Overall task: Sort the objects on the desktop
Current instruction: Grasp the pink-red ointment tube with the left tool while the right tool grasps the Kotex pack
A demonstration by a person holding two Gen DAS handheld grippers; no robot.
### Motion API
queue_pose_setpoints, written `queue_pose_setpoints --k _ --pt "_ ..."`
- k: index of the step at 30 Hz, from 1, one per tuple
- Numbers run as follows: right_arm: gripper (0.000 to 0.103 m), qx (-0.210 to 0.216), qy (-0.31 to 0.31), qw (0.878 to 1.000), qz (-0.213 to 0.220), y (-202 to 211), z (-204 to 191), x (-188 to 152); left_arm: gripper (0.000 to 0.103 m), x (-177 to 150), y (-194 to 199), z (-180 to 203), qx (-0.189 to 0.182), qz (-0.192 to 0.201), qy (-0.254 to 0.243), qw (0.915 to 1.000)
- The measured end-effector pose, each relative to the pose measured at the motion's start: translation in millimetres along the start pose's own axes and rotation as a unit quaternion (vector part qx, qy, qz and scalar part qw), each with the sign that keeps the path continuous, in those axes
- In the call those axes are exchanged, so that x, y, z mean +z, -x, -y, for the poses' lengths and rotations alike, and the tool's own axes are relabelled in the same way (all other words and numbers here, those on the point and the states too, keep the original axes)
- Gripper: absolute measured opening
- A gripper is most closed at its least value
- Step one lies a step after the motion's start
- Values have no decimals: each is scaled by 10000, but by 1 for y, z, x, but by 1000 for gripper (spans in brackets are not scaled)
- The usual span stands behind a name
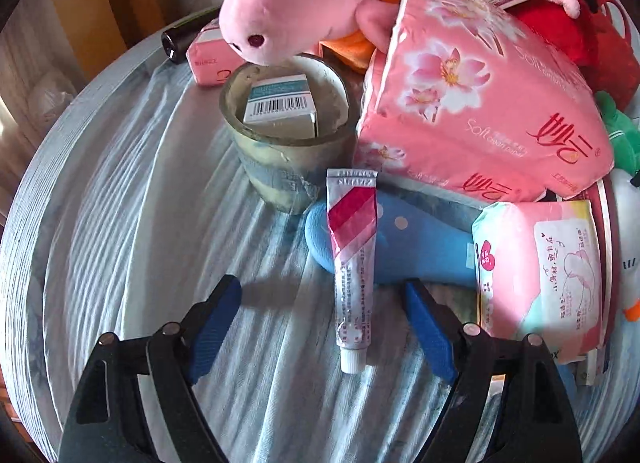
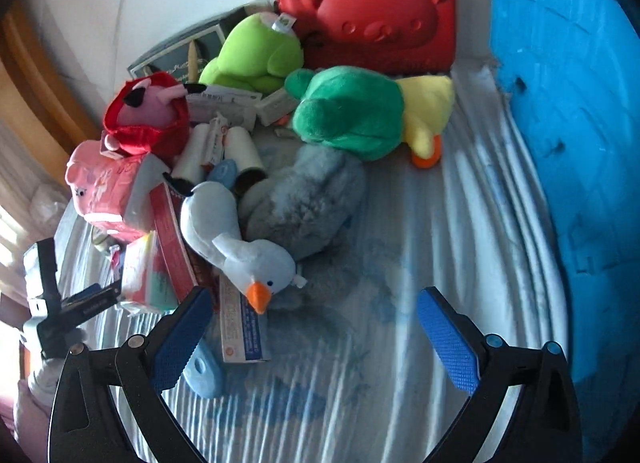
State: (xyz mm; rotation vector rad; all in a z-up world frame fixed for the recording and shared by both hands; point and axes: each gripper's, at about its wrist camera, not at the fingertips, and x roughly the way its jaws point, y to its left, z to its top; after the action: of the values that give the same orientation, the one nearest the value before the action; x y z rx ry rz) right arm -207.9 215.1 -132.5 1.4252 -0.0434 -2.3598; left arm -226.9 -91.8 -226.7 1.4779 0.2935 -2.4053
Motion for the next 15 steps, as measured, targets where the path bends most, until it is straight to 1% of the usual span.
queue_pose_setpoints --k 1,3,4,5,6,7,8,9,10,11,13,15 --pt "103 30 40 10000 -43 -4 -3 2 87 -1 -2 -1 -6 15 -15 10000" --pt "103 97 127 9998 -128 -14 -8 4 103 -3 -8 -5 30 10 39 10000" --pt "103 129 153 9997 -143 -17 -11 4 103 -4 -11 -8 27 20 68 10000" --pt "103 163 189 9996 -161 -21 -14 5 103 -5 -12 -7 36 5 -18 10000" --pt "103 173 223 9994 -184 -24 -16 5 99 -4 -12 -7 21 -44 -20 10000" --pt "103 197 264 9992 -204 -27 -19 6 93 -4 -10 -7 4 -38 13 10000" --pt "103 196 296 9991 -220 -29 -21 6 75 -5 -7 -5 -16 -12 -18 10000" --pt "103 154 328 9991 -237 -30 -24 7 49 -7 -4 -3 -38 18 -52 10000" --pt "103 126 353 9990 -249 -30 -28 7 35 -9 0 -1 -102 38 -88 9999" --pt "103 155 392 9988 -232 -29 -33 7 19 -12 1 1 -132 38 -114 9998" --pt "103 275 464 9983 -216 -27 -47 5 18 -16 6 4 -135 127 -159 9997" --pt "103 468 668 9963 -269 -26 -70 0 18 -20 18 4 -193 276 -155 9993"
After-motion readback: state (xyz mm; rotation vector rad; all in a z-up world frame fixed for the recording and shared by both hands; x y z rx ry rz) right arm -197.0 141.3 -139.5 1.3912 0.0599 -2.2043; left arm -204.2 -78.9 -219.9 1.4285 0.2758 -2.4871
